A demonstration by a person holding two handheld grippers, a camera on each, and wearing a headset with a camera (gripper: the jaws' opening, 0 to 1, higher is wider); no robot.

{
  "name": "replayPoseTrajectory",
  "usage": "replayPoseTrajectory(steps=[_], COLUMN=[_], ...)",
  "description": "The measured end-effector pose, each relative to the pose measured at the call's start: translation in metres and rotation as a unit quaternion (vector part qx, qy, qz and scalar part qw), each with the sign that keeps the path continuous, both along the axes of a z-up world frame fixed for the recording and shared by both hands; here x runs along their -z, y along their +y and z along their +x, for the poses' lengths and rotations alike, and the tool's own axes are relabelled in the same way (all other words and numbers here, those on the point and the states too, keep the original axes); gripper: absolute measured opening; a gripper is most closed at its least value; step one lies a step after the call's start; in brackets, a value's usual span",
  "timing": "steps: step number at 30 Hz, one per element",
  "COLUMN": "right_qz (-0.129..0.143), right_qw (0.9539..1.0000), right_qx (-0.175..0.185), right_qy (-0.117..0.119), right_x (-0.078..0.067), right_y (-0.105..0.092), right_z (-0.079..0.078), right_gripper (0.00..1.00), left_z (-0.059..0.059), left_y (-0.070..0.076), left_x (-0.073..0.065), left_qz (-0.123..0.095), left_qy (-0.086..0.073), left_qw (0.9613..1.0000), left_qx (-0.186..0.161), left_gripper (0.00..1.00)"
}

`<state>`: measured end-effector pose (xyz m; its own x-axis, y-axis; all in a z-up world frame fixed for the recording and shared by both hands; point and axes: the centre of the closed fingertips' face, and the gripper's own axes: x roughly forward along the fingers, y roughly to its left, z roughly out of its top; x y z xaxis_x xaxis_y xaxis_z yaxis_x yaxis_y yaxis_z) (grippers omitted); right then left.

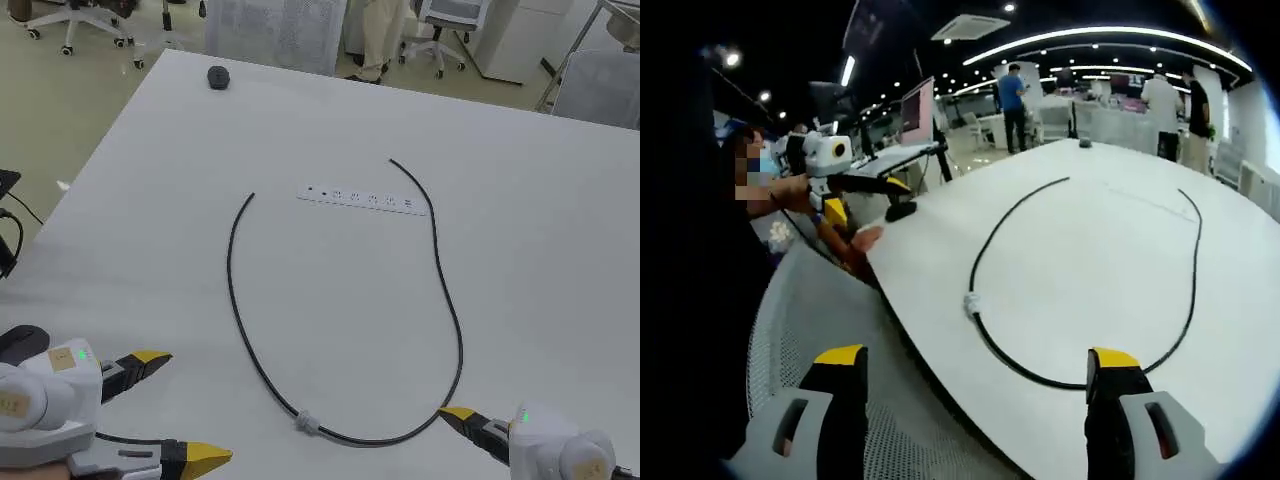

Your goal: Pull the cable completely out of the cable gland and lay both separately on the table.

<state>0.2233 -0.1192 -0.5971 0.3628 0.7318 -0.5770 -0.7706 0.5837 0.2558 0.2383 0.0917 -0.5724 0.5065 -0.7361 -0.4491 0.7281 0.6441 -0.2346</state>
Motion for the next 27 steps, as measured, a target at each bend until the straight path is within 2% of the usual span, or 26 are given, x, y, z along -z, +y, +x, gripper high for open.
replayPoseTrajectory(steps=[3,5,6,11,18,22,25,27], right_qz=[-0.001,-0.017,-0.014,0.01,0.012,-0.012,-0.021,-0.026], right_qw=[0.9999,0.9997,0.9998,0.9996,0.9995,0.9994,0.9988,0.9987], right_qx=[0.004,-0.011,-0.01,0.017,0.01,-0.018,-0.025,-0.025], right_qy=[0.014,0.014,0.013,0.023,0.026,0.027,0.036,0.037], right_x=[0.004,0.007,0.006,0.002,0.004,0.006,0.011,0.012], right_y=[-0.001,-0.003,-0.002,-0.004,0.009,0.016,0.02,0.02], right_z=[-0.003,-0.006,-0.006,0.004,0.011,0.012,0.016,0.019], right_gripper=[0.87,0.88,0.88,0.87,0.84,0.82,0.8,0.78], left_z=[0.0,0.003,0.004,0.01,0.014,0.016,0.015,0.012], left_y=[0.001,0.004,0.004,0.005,0.008,0.004,-0.003,-0.006], left_x=[0.004,0.004,0.002,0.0,0.001,0.001,0.0,0.005], left_qz=[0.005,0.003,-0.002,0.001,-0.002,-0.001,-0.028,-0.023], left_qy=[-0.001,-0.001,-0.002,-0.009,-0.012,-0.017,-0.008,-0.004], left_qw=[1.0,1.0,1.0,1.0,0.9999,0.9998,0.9995,0.9997], left_qx=[0.003,-0.003,-0.005,-0.003,-0.011,-0.008,-0.014,-0.011], left_gripper=[0.92,0.91,0.91,0.91,0.92,0.92,0.93,0.93])
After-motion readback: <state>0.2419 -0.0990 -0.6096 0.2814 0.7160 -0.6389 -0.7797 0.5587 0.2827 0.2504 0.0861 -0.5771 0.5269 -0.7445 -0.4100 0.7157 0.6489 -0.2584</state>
